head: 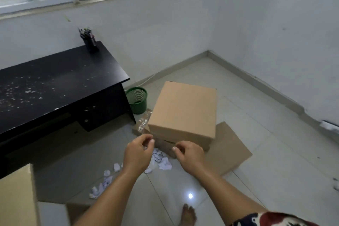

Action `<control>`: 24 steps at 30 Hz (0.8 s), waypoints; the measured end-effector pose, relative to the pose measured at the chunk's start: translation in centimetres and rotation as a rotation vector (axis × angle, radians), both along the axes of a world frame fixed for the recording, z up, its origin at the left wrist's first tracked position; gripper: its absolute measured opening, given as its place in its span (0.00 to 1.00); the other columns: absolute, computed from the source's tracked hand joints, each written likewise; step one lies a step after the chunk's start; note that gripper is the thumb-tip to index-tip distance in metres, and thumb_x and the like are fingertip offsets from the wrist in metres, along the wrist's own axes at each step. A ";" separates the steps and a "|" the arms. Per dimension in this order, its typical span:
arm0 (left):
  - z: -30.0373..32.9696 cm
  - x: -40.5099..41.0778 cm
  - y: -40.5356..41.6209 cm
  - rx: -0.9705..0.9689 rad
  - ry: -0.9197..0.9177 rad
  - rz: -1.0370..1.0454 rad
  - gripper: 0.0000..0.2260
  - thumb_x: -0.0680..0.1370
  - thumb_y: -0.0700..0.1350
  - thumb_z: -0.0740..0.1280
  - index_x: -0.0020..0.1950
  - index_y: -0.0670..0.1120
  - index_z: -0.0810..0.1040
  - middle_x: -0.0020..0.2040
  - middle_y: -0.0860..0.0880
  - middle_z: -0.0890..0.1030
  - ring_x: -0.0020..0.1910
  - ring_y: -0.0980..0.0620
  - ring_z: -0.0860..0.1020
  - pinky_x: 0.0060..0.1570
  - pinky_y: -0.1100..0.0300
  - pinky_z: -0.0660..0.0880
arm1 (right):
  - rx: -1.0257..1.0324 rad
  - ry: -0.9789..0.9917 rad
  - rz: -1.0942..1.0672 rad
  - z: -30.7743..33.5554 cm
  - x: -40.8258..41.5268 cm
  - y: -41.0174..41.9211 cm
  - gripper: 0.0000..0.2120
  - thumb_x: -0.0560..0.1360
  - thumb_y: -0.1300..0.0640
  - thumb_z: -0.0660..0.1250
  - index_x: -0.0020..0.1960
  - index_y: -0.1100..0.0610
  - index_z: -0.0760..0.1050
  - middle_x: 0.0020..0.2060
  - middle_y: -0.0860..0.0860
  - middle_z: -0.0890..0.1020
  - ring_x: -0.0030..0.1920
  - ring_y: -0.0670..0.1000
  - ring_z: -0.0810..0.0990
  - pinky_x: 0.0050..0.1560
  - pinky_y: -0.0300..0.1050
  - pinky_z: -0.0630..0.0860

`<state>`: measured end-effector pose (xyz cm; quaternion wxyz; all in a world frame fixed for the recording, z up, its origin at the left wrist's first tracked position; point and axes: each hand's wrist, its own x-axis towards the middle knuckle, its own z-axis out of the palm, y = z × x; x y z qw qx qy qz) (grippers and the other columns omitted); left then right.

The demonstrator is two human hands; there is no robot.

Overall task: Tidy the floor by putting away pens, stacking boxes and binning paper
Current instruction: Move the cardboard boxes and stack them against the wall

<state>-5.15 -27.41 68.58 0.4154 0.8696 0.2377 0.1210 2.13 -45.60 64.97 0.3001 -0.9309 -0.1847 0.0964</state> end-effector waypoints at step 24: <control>-5.3 15.1 -14.6 -0.122 0.185 0.028 0.05 0.78 0.43 0.67 0.51 0.50 0.81 0.41 0.57 0.81 0.42 0.60 0.78 0.38 0.69 0.69 | 0.116 0.291 -0.285 -3.2 15.8 -18.7 0.10 0.78 0.48 0.64 0.53 0.50 0.81 0.40 0.40 0.80 0.42 0.40 0.77 0.41 0.38 0.73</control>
